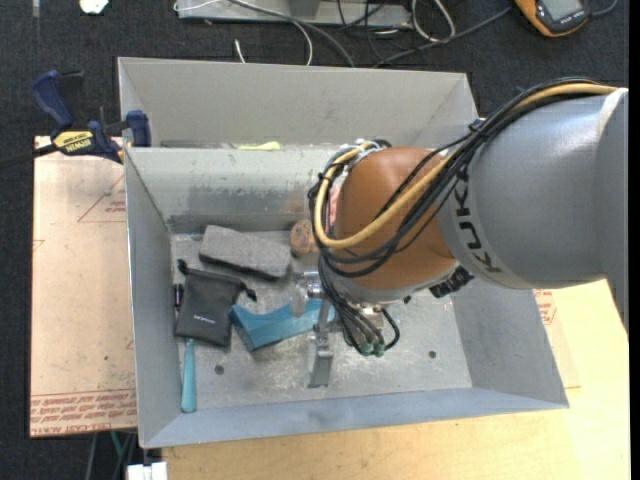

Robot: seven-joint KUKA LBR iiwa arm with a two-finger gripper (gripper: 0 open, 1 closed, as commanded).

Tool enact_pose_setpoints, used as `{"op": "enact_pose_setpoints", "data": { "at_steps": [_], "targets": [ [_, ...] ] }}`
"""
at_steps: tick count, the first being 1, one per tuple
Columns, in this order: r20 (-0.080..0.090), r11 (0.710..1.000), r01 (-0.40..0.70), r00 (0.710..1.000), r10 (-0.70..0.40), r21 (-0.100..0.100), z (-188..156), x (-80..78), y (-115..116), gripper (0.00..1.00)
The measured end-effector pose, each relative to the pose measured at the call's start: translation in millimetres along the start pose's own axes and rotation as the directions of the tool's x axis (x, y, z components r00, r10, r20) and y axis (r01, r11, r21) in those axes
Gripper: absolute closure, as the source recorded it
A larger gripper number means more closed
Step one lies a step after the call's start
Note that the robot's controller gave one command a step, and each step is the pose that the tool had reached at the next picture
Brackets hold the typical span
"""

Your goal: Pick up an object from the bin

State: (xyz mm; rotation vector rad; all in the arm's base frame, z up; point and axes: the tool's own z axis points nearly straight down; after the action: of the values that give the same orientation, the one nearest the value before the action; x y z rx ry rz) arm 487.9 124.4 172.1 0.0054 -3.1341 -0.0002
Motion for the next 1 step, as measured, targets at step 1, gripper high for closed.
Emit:
{"op": "enact_pose_setpoints", "data": {
  "at_steps": [1],
  "targets": [
    [0.007, 1.0, -0.003, 1.0, 0.003, -0.001, -3.1, -2.1, -0.6, 0.0]
  ]
}}
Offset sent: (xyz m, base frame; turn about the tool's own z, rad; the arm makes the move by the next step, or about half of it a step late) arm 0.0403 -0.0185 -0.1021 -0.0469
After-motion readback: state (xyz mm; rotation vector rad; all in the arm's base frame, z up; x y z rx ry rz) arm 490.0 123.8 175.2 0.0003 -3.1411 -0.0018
